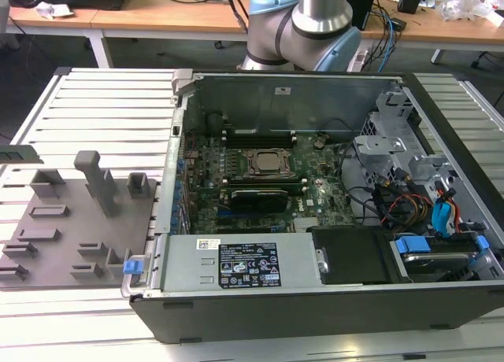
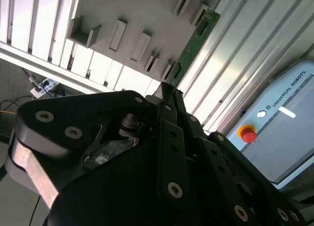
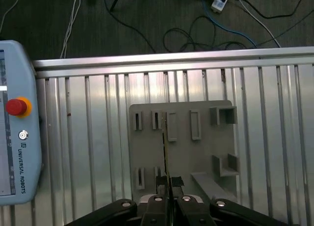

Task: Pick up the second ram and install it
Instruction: 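Pick up the second ram and move it above second insertion slot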

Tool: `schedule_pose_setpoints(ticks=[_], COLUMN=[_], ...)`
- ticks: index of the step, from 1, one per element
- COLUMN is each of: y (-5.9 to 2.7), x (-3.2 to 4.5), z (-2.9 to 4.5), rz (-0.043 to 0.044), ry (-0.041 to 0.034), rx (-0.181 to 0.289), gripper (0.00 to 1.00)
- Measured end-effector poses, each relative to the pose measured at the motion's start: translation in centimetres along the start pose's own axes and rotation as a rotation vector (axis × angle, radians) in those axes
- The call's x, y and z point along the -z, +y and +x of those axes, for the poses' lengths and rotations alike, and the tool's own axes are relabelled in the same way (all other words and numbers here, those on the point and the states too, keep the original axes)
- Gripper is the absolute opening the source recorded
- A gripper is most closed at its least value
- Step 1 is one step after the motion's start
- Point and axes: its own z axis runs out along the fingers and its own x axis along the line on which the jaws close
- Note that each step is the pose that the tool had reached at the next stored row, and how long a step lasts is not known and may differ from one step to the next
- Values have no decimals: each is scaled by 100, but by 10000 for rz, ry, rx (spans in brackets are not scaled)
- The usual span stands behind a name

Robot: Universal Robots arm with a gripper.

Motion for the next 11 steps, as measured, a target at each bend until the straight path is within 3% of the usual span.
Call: schedule_pose_setpoints(ticks=[4, 7, 9, 11], y=[6, 6, 1, -4], x=[125, 160, 165, 162], z=[-30, -76, -161, -295], rz=[0, -2, -9, -26], ry=[0, 1, -2, -2], rx=[0, 0, 1, 0], gripper=[13, 13, 13, 13])
